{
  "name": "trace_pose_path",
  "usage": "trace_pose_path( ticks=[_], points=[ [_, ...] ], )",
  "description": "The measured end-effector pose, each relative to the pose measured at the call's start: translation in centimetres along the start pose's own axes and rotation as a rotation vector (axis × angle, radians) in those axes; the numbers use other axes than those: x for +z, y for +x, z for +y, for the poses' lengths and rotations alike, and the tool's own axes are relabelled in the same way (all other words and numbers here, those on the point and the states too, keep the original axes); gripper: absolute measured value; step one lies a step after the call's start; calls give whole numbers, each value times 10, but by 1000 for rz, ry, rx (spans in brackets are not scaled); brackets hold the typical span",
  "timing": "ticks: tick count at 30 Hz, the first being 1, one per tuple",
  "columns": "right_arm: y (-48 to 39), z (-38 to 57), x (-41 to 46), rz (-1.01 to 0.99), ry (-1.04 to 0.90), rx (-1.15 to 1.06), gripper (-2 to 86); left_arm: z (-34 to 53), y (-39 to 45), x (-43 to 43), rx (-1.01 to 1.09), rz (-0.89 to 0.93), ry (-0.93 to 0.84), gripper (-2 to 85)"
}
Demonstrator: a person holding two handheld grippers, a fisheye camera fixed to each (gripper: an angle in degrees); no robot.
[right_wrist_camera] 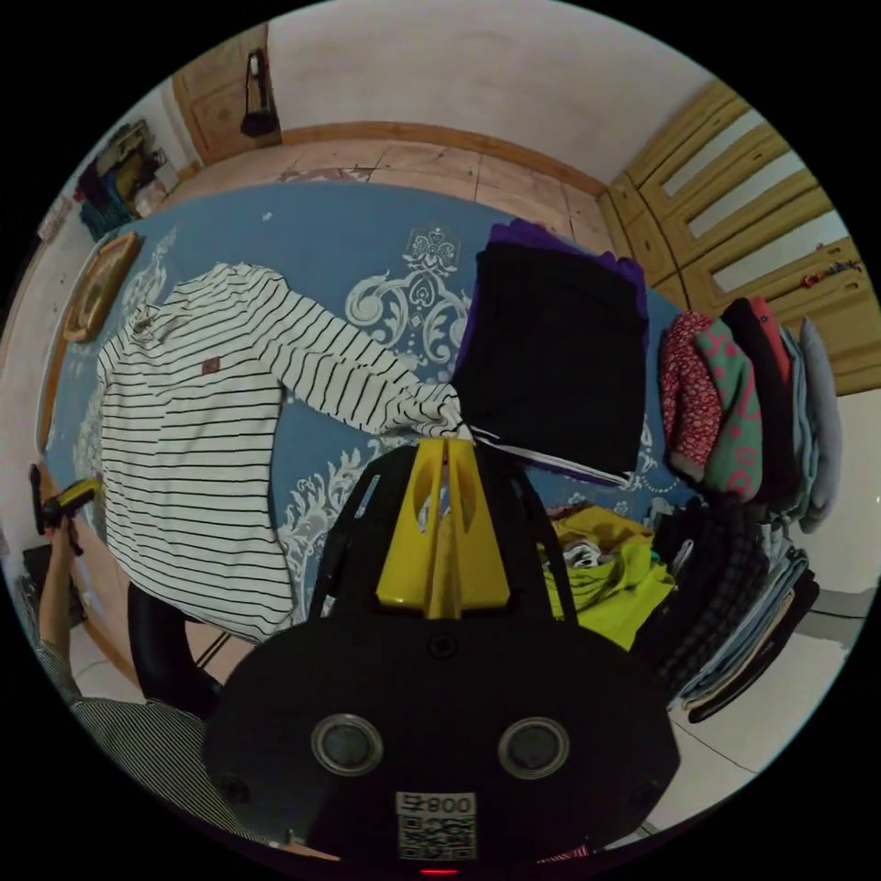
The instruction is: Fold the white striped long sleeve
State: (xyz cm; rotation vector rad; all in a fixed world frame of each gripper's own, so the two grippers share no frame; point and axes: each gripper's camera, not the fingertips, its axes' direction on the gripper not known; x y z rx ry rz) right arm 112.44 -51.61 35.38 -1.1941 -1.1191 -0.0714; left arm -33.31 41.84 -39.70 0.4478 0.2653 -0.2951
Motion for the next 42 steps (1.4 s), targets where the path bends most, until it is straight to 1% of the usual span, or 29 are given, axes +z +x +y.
trace_pose_path(
  ticks=[1, 5, 9, 10, 11, 12, 13, 16, 17, 19, 21, 22, 24, 25, 26, 27, 28, 29, 30, 32, 35, 37, 39, 41, 42],
  points=[
    [6, 4, 2, -35, 8, 12, 3, 6, 0, 4, 0, -49, 9, 63],
    [22, 18, 9, -69, 17, 32, 3, 21, -5, 7, 51, -98, -21, 19],
    [33, 38, 17, -79, 16, 21, 2, 36, -21, -11, 64, -165, 11, 9],
    [37, 43, 16, -81, 19, 10, 2, 40, -33, -29, 61, -208, 42, 8],
    [39, 46, 13, -72, 26, 2, 2, 44, -50, -52, 39, -299, 81, 8],
    [46, 50, 6, -37, 40, -8, 2, 46, -61, -65, 19, -341, 101, 8],
    [55, 53, -3, 0, 56, -9, 2, 50, -86, -93, -46, -398, 137, 8],
    [89, 59, -26, 14, 103, 49, 2, 71, -150, -157, -280, -502, 239, 16],
    [96, 60, -28, 6, 105, 65, 2, 83, -171, -172, -352, -528, 262, 22],
    [125, 68, -26, 13, 79, 138, 1, 102, -193, -181, -441, -520, 292, 39],
    [141, 80, -15, 72, 53, 208, 0, 122, -206, -175, -469, -481, 332, 67],
    [151, 90, -4, 72, 30, 254, 0, 135, -212, -163, -466, -428, 335, 78],
    [158, 107, 15, 1, -9, 288, 1, 153, -218, -138, -461, -344, 315, 89],
    [158, 121, 25, -60, 7, 281, 2, 167, -218, -118, -442, -251, 309, 94],
    [156, 129, 29, -98, 22, 269, 2, 181, -216, -98, -403, -129, 304, 97],
    [149, 145, 37, -193, 54, 224, 4, 188, -214, -88, -389, -66, 302, 99],
    [138, 163, 44, -292, 78, 167, 7, 204, -207, -68, -355, 64, 302, 102],
    [131, 174, 48, -336, 93, 141, 9, 218, -199, -46, -318, 170, 275, 106],
    [114, 196, 58, -412, 107, 73, 13, 225, -195, -36, -308, 202, 256, 108],
    [85, 231, 79, -458, 49, -16, 23, 252, -181, 3, -284, 308, 168, 116],
    [49, 291, 125, -505, -81, -79, 56, 283, -183, 38, -322, 397, 96, 123],
    [45, 331, 157, -598, -147, -8, 72, 298, -189, 51, -361, 458, 90, 124],
    [48, 354, 175, -683, -156, 56, 78, 308, -196, 59, -380, 505, 84, 124],
    [46, 369, 186, -669, -168, 57, 80, 312, -201, 67, -366, 494, 63, 119],
    [43, 377, 192, -597, -177, 48, 81, 312, -202, 69, -363, 489, 54, 117]
  ],
)
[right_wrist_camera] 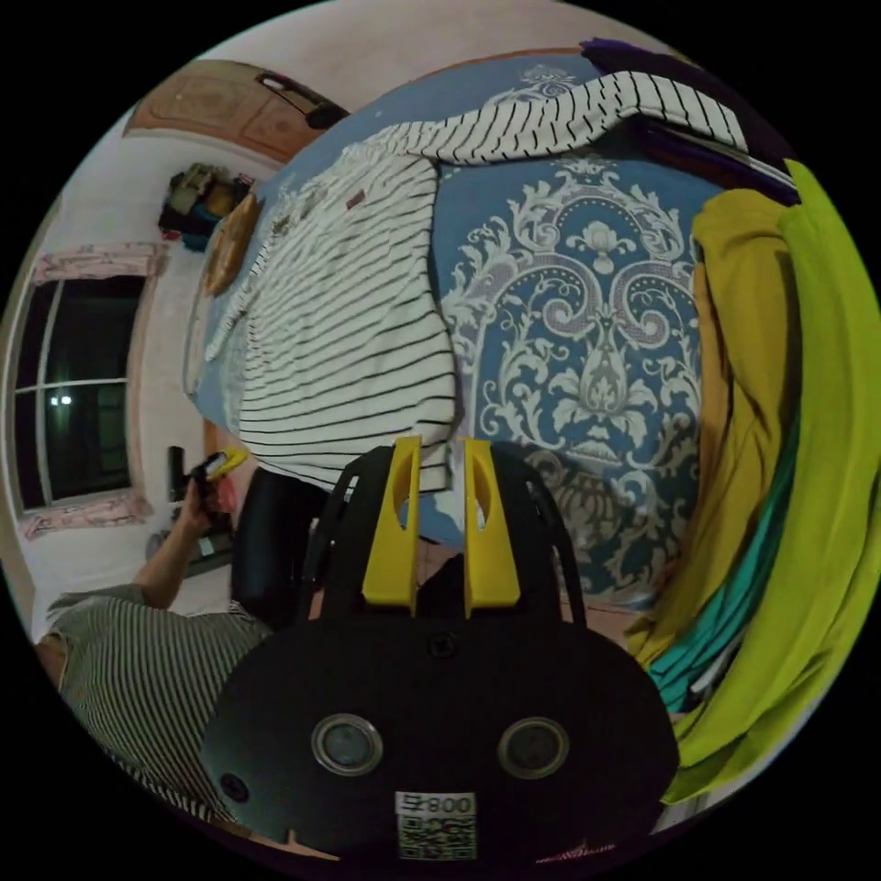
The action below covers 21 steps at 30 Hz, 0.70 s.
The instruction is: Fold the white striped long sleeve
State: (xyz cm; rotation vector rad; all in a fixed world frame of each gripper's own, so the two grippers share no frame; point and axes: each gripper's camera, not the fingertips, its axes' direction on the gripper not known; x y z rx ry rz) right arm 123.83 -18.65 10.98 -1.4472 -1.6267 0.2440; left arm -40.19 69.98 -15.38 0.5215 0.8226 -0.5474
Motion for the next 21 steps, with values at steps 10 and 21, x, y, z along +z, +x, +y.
trace_pose_path(
  ticks=[10, 21],
  points=[
    [10, 32, 65, 84, -15, 27, 38, -9, -24, 13, -14, -79, -55, 33],
    [21, 70, 60, -130, -18, -38, 2, 12, -32, -36, 84, 91, 52, 10]
  ],
)
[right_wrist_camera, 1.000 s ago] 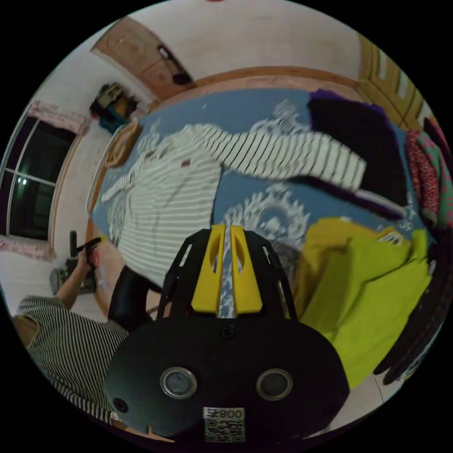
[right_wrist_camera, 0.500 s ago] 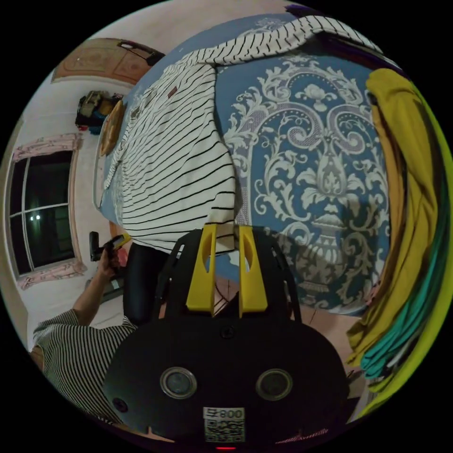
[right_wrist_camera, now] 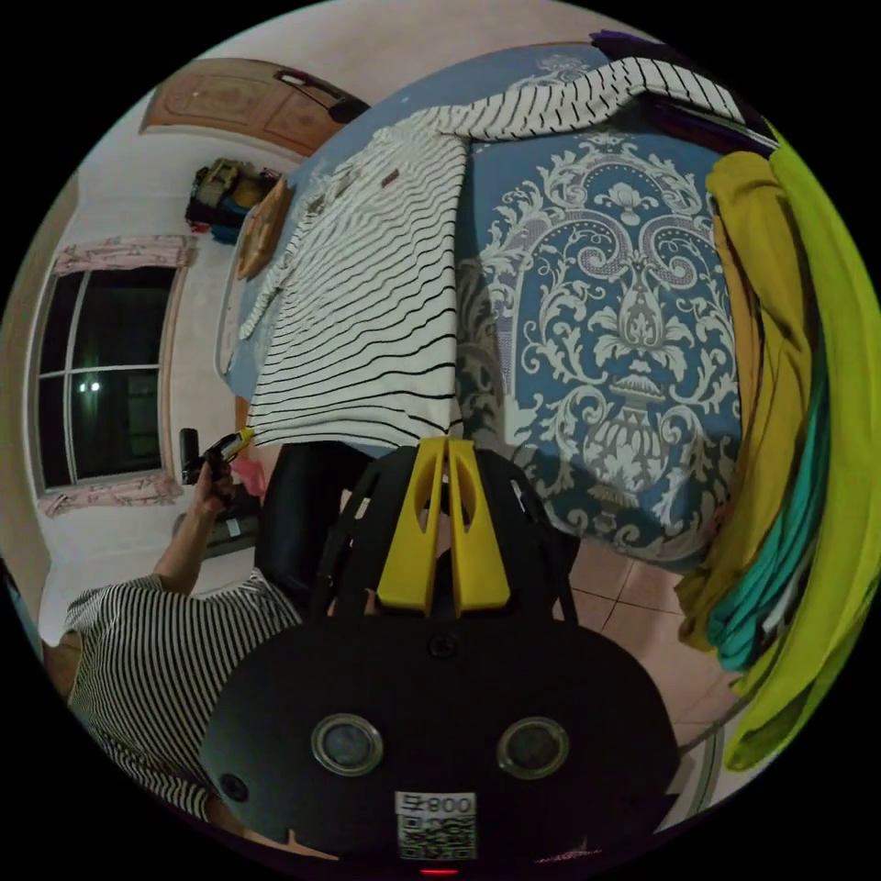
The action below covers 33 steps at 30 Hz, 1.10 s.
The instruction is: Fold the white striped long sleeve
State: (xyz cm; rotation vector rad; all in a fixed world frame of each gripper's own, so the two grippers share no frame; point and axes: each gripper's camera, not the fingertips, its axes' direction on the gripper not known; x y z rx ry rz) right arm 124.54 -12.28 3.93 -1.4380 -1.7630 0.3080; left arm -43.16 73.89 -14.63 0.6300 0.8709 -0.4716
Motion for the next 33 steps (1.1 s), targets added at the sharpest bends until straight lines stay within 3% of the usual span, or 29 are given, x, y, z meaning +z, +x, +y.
trace_pose_path(
  ticks=[9, 15, 21, 27, 33],
  points=[
    [-26, 31, 6, 69, -30, -125, 1, 20, -11, -23, -1, 26, 39, 10],
    [-13, 11, 52, 106, -75, -52, 1, -1, -21, 1, -45, 23, 14, 14],
    [-7, -27, 88, 43, -87, 30, 2, -37, -17, 14, -61, 9, 23, 28],
    [-3, -66, 83, 111, -18, 109, 1, -84, -13, 5, -87, -40, 112, 41],
    [-30, -160, 76, 99, 107, 53, 0, -192, 28, 31, 8, -55, 118, 57]
  ],
)
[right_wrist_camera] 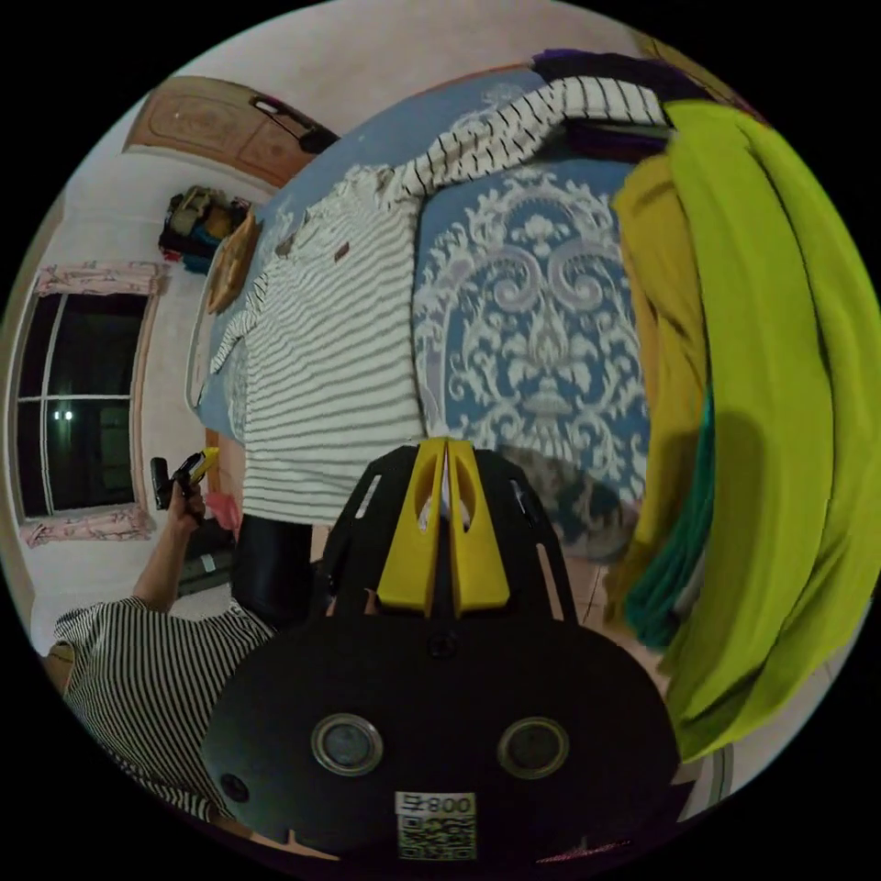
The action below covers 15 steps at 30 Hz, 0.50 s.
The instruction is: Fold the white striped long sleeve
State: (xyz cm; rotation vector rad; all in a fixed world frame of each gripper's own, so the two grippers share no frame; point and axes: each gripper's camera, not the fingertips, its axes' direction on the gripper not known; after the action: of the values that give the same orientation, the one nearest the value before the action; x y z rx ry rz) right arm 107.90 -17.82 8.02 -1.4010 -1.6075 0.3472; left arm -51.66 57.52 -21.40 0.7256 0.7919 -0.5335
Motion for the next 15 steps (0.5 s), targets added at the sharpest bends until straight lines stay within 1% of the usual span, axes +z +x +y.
trace_pose_path(
  ticks=[5, 10, 14, 15],
  points=[
    [-56, -122, 13, 22, 85, -123, 1, -132, 64, 57, 153, -19, 0, 65],
    [-120, -264, 45, 192, 107, -238, 5, -250, 115, 114, 253, -121, -11, 67],
    [-153, -345, 72, 270, 117, -307, 12, -339, 141, 160, 284, -196, -17, 71],
    [-161, -367, 80, 285, 120, -327, 16, -350, 143, 166, 284, -202, -18, 71]
  ],
)
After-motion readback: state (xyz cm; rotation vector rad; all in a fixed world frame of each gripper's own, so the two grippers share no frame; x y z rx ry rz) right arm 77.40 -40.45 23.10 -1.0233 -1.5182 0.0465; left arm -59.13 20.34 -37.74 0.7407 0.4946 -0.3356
